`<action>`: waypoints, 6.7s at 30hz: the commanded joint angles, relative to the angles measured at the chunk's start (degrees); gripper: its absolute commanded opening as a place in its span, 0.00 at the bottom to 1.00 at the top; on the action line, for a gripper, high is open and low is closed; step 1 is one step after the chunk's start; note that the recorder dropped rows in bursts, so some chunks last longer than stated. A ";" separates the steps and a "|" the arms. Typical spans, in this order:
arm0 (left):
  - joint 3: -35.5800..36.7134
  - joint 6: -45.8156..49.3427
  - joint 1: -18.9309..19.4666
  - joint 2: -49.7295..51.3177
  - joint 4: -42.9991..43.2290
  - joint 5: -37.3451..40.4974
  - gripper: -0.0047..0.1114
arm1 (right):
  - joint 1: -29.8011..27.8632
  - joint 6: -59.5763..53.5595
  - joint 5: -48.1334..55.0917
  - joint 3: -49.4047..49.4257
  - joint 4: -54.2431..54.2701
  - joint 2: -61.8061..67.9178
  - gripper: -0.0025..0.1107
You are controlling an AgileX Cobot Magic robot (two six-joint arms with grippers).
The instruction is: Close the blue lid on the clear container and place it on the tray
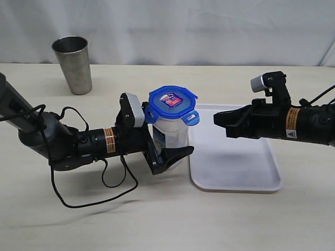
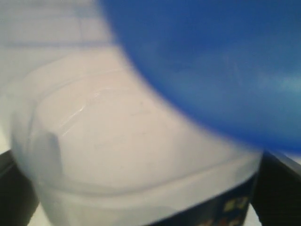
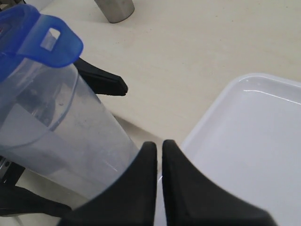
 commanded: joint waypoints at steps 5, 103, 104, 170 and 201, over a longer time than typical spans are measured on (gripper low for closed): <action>-0.25 -0.36 -0.13 -0.62 -0.18 -0.45 0.74 | 0.11 -0.30 0.02 -0.01 -0.60 0.09 0.06; -0.25 -3.04 13.50 -4.67 30.79 -0.45 0.04 | 23.46 -74.72 102.70 -39.05 102.95 -2.29 0.39; -0.25 -3.04 13.50 -4.67 30.72 -0.45 0.04 | 23.46 -76.02 102.95 -39.05 103.97 -2.08 0.38; -0.25 -3.50 13.50 -4.67 29.87 -0.45 0.04 | 52.09 -81.09 77.41 -23.72 36.42 -3.79 0.37; -0.25 -4.99 13.50 -4.67 30.33 -0.45 0.04 | 52.09 -70.51 81.42 -23.72 24.25 4.96 0.26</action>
